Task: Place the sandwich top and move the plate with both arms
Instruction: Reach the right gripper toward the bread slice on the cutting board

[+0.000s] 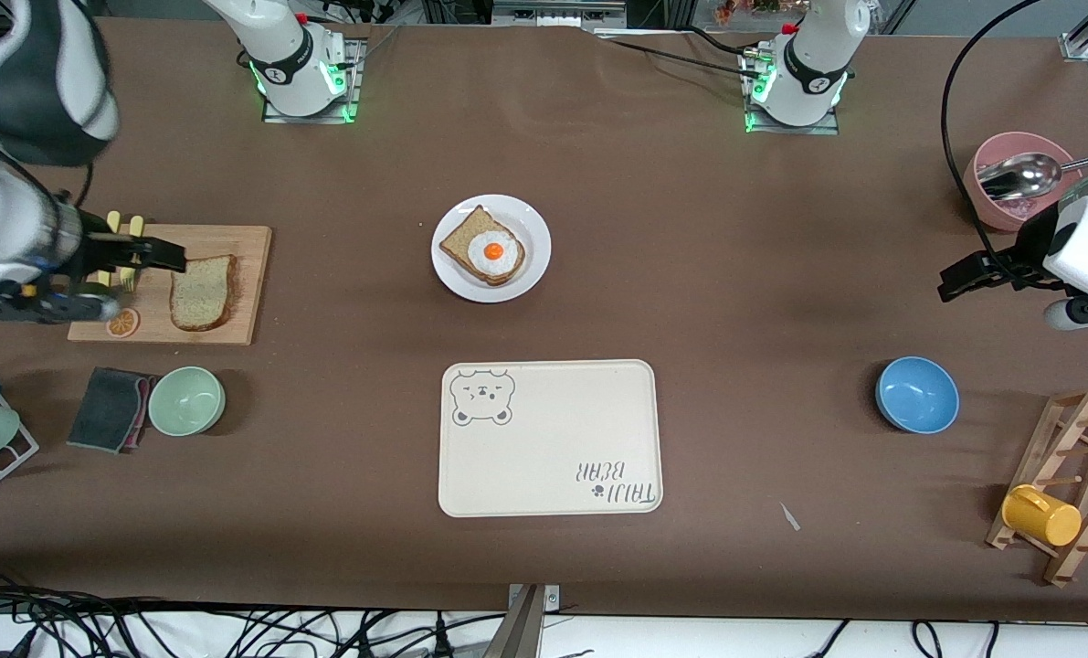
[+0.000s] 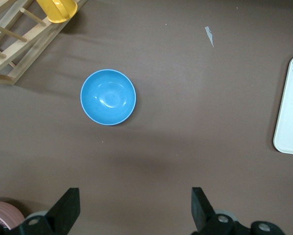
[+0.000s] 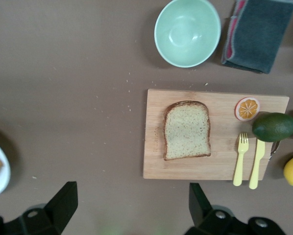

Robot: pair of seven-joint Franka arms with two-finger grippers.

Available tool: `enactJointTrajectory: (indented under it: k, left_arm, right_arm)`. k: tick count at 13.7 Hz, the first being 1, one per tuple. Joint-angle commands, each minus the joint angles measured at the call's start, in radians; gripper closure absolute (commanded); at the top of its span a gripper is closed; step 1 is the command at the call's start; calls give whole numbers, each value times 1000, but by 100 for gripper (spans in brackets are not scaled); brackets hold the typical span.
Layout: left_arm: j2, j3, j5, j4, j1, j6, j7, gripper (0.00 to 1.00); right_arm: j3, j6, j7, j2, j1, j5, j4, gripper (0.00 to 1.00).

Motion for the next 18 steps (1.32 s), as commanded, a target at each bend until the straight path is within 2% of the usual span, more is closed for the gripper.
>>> enactJointTrajectory:
  k: [1, 4, 6, 9, 11, 13, 15, 18]
  left_arm:
    - [-14, 0, -11, -16, 1, 7, -2, 0]
    - [-14, 0, -11, -16, 1, 9, -2, 0]
    - [-12, 0, -11, -14, 1, 9, -2, 0]
    - [-12, 0, -11, -11, 1, 10, -2, 0]
    - [-12, 1, -12, -8, 8, 10, 0, 0]
    - [-11, 6, -12, -5, 11, 13, 7, 0]
    - [-8, 6, -11, -4, 11, 15, 7, 0]
    - [0, 14, -12, -2, -2, 21, 4, 0]
  right_arm:
    - [0, 33, 24, 16, 23, -57, -48, 0]
    - [0, 114, 78, 37, 23, -139, -165, 1]
    - [-12, 219, 77, 39, 10, -147, -247, 1]
    - [-75, 400, 77, 83, 6, -155, -338, 1]
    - [-98, 471, 90, 106, 6, -155, -375, 10]
    - [-104, 487, 162, 152, 9, -191, -377, 32]
    - [-101, 484, 247, 160, 18, -241, -378, 35]
    - [-101, 487, 255, 189, 23, -242, -378, 36]
